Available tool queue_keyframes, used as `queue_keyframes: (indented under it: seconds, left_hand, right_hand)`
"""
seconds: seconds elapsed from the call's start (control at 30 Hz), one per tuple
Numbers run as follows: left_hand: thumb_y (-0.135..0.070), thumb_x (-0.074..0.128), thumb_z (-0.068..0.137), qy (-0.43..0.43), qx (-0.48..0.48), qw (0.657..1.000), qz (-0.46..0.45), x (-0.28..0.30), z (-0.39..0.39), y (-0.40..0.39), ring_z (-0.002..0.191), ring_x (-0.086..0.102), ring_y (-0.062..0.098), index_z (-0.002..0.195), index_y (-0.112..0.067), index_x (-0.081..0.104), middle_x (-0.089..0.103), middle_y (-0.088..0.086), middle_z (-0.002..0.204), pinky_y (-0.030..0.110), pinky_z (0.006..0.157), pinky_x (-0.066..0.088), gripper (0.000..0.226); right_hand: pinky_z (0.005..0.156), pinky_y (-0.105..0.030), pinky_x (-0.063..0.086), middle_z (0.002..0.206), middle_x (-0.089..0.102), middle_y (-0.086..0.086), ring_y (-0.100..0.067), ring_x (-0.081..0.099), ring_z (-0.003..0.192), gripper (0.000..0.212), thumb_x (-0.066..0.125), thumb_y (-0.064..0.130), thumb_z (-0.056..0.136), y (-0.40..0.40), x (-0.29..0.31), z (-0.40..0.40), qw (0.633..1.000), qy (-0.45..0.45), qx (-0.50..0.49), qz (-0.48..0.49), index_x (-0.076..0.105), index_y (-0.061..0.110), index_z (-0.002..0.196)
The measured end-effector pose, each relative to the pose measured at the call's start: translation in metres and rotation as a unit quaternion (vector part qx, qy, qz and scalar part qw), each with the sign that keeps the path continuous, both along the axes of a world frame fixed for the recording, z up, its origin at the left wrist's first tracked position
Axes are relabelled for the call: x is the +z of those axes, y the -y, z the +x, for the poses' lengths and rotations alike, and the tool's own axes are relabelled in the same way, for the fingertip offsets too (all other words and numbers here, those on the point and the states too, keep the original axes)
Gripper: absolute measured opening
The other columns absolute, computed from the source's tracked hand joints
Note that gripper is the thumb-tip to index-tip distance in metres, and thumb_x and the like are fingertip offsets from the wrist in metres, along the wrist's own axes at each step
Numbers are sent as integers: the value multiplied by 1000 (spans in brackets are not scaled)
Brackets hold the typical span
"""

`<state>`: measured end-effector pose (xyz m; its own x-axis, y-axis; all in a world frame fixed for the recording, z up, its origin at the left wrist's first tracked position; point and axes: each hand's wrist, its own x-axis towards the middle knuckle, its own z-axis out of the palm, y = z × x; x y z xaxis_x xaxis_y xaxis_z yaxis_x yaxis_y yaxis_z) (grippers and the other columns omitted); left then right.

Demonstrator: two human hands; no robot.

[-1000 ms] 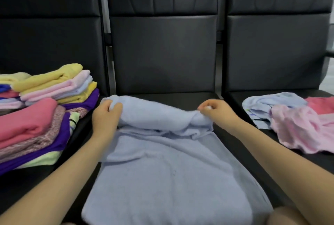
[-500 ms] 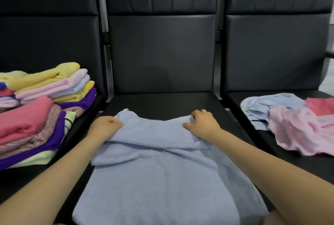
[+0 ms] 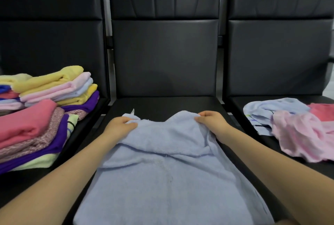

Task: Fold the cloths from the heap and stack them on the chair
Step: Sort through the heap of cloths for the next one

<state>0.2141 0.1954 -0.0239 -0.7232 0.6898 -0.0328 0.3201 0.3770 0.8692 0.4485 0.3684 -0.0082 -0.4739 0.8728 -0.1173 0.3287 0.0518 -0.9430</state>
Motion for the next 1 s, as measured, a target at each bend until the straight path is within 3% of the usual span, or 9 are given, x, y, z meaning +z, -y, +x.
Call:
queue_keyframes:
  seconds: [0.13,0.3,0.4,0.47,0.53,0.67,0.8,0.9,1.0]
  left_hand:
    - [1,59,88,150,60,977,141,15,-17,-21,102,61,26,93,-18,72,68,13,115,33,89,48,24]
    - [7,50,92,162,114,959,203,47,-51,-62,102,57,22,128,-10,60,59,6,117,29,88,47,41]
    - [-1,53,93,87,144,980,109,35,-68,-78,123,52,29,137,-7,52,53,10,136,31,101,43,44]
    - [-13,56,92,3,138,990,-40,19,-62,-75,130,43,34,142,-10,44,45,15,143,35,105,38,51]
    - [-22,53,91,-93,127,977,-143,9,-44,-64,133,35,35,143,-19,41,39,15,145,40,108,35,54]
    - [-25,52,91,-112,73,989,-57,8,-3,-39,126,43,30,131,-25,54,45,9,139,39,100,41,40]
    - [-20,52,92,-150,2,988,34,18,50,2,105,54,15,113,-21,65,60,-1,121,25,80,37,24]
    - [-21,54,94,-176,-61,982,38,24,80,27,91,56,10,101,-20,68,65,-7,101,21,70,40,16]
    - [-24,57,93,-214,-105,970,43,30,100,50,78,57,8,89,-21,69,66,-11,87,16,65,41,14]
  right_hand:
    - [75,-30,47,101,65,-9,-27,59,96,14,62,9,89,-30,22,-12,987,-98,-125,-39,69,11,101]
    - [81,-33,45,107,60,-7,-25,55,99,23,55,7,92,-81,51,-43,980,-111,-162,40,66,13,112]
    - [89,-37,49,121,59,-13,-32,56,107,36,54,11,89,-95,37,-60,984,-23,-171,54,58,9,125]
    - [96,-39,45,130,53,-18,-37,50,118,45,53,19,88,-85,20,-64,975,112,-161,102,52,8,132]
    - [94,-36,40,135,48,-18,-37,42,126,49,50,21,90,-59,10,-60,965,166,-120,167,47,12,138]
    - [80,-33,46,125,55,-11,-30,51,115,39,48,17,90,-5,7,-42,974,112,-43,194,55,18,127]
    - [71,-28,46,88,63,8,-16,58,85,20,50,12,91,60,23,-6,982,32,34,186,67,20,96]
    - [70,-31,50,76,66,10,-13,59,73,17,54,19,91,97,29,17,966,85,141,199,67,23,80]
    - [66,-26,48,75,69,7,-6,55,64,19,55,25,90,122,27,35,931,155,221,246,70,18,82]
